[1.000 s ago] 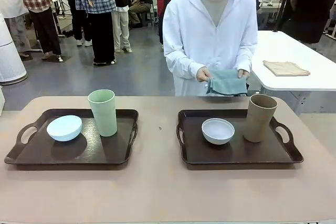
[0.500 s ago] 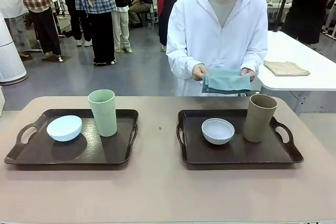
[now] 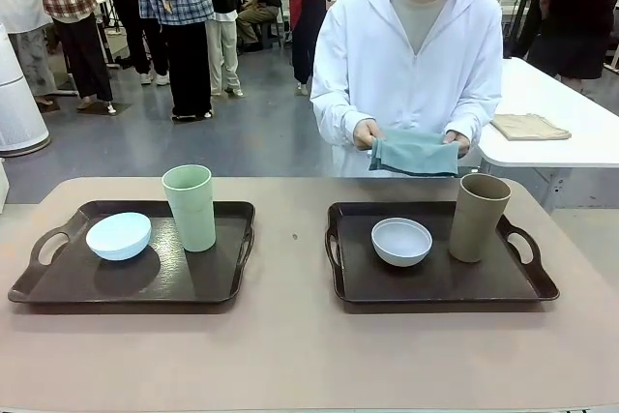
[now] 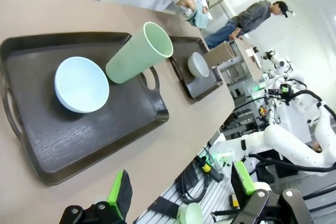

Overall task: Set up a tray with a mat and arrange the tableware.
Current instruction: Pick up the Picnic Bowl and Reusable plastic cup from the Handle tray in front of the human's position and hold them in the air.

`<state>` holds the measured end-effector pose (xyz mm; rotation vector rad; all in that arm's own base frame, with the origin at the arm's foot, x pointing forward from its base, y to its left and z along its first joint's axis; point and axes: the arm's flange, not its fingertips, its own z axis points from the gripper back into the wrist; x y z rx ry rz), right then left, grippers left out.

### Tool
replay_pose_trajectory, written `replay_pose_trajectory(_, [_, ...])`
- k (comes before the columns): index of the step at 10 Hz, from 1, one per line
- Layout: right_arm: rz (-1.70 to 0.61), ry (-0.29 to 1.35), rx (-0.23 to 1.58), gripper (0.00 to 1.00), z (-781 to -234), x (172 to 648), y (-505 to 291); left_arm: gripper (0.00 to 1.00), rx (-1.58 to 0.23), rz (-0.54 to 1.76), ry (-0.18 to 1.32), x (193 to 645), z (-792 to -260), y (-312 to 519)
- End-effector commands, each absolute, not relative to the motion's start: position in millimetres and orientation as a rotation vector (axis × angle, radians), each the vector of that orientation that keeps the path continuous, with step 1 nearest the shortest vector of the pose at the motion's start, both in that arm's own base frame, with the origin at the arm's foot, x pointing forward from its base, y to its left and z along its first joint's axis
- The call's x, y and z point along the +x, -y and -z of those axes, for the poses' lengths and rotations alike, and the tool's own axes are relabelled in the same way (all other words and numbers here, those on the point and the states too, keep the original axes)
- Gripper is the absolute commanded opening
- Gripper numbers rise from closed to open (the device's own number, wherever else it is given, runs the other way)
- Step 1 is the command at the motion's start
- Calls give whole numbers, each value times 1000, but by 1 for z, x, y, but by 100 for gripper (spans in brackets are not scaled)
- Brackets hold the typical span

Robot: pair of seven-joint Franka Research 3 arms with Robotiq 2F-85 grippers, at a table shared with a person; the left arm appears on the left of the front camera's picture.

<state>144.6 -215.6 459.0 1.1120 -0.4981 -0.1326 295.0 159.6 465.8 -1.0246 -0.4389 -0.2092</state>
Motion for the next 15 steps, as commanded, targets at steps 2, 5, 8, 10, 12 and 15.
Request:
replay_pose_trajectory(2, [142, 511, 1126, 100, -460, 142, 218, 100, -1034, 208, 449, 294, -466, -162])
replay_pose_trajectory(5, [142, 511, 1126, 100, -460, 142, 218, 100, -1034, 208, 449, 294, -466, -162])
replay_pose_trajectory(8, [142, 511, 1126, 100, -460, 142, 218, 100, -1034, 208, 449, 294, -466, -162])
replay_pose_trajectory(10, [142, 511, 1126, 100, -460, 142, 218, 100, -1034, 208, 449, 294, -466, -162])
replay_pose_trajectory(12, [142, 511, 1126, 100, -460, 142, 218, 100, -1034, 208, 449, 294, -466, -162])
replay_pose_trajectory(15, [142, 511, 1126, 100, -460, 142, 218, 100, -1034, 208, 449, 294, -466, -162])
